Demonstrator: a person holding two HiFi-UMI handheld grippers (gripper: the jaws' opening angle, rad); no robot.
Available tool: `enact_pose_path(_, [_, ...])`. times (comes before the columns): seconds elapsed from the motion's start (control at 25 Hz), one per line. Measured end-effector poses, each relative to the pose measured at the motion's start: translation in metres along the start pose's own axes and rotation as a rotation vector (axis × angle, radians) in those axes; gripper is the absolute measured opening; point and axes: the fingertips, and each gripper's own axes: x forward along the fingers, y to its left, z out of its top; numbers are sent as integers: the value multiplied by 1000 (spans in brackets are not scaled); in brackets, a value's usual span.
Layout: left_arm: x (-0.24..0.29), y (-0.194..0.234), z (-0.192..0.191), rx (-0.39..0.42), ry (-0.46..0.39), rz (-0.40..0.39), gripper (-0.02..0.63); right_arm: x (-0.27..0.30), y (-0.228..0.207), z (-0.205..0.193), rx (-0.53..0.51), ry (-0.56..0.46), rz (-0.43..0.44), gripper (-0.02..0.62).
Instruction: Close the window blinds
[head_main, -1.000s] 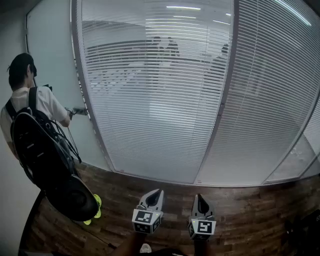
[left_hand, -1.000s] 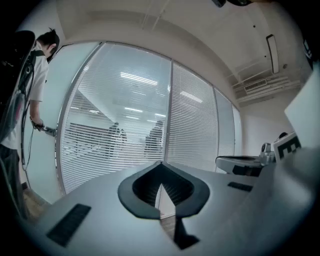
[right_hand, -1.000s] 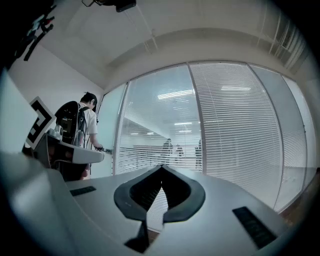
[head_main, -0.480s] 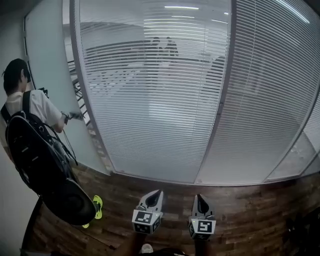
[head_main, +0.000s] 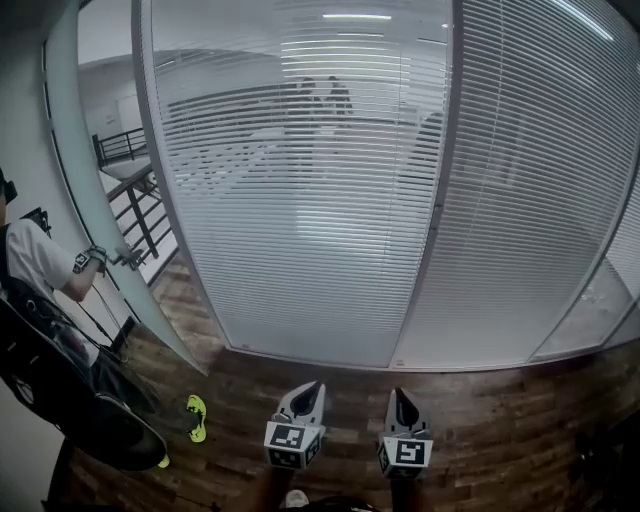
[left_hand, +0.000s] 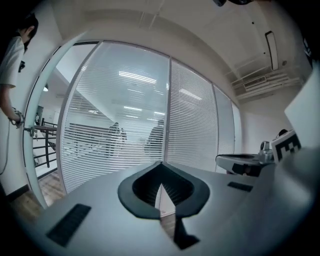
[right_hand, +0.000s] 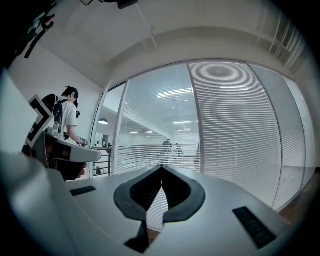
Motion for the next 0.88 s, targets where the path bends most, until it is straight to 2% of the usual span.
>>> enact_pose_path(0.24, [5, -4, 7, 13, -5, 19, 0, -1, -11, -9, 18, 57, -16, 3])
enact_pose_path(0.44, [7, -17, 13, 15, -16, 9, 0, -8, -16, 9, -8, 34, -9, 3])
enact_pose_path(0.56, [9, -28, 14, 22, -25, 9, 0, -16, -29, 3, -22, 23, -1, 3])
enact_pose_path(0.76, [10, -45, 6, 16, 2, 29, 0, -29, -55, -6, 4, 60, -31, 3])
enact_pose_path(0.88, [11, -61, 2, 19, -1, 23, 2, -34, -59, -10, 10, 56, -11, 3])
